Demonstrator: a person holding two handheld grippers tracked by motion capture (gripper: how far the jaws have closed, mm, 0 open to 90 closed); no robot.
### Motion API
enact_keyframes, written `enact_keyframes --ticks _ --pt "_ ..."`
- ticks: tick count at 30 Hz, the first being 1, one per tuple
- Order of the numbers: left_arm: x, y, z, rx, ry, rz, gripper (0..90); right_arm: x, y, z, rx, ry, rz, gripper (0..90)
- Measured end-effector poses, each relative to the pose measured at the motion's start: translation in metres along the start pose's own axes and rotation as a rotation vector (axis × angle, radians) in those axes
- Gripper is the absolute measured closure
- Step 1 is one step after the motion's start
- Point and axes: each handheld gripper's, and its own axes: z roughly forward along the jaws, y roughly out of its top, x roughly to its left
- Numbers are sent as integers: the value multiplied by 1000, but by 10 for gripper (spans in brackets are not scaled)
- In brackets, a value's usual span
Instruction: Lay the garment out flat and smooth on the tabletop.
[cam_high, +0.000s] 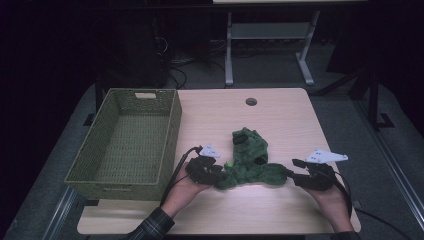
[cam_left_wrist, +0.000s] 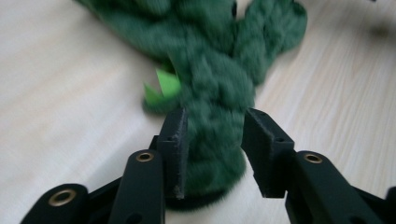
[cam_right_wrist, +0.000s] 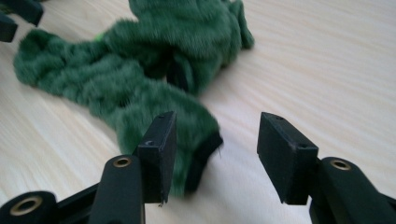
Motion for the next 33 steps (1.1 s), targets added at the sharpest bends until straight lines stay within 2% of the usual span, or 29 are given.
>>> enact_keyframes --ticks 1,3,6,11,16,19,20,23,25,27,30,31,32,33 --pt "2 4 0 -6 0 2 583 -1 7 5 4 20 2 482" --pt "5 13 1 -24 10 -3 577 -1 10 8 8 26 2 486" --pt "10 25 5 -32 22 1 555 -4 20 23 36 64 7 506" --pt "17 49 16 -63 38 12 547 -6 27 38 57 95 10 512" --pt "19 71 28 -75 57 42 544 -4 33 54 71 101 4 512" --pt "20 80 33 -76 71 51 545 -4 32 64 117 115 28 506" --pt "21 83 35 -80 75 51 545 -4 32 64 117 115 28 506" --pt "23 90 41 -72 77 52 545 -3 31 70 141 111 51 507" --pt "27 91 47 -50 93 45 544 -5 30 75 153 118 63 511" --pt "32 90 52 -32 83 28 545 -4 30 80 167 120 66 513" --pt "37 87 58 -8 58 8 591 -1 29 86 181 122 52 534" --pt "38 85 59 8 50 4 743 0 29 89 193 107 47 579" --pt "39 85 60 16 44 2 796 0 29 89 192 105 46 603" --pt "39 84 60 24 38 1 796 0 29 89 192 105 46 603"
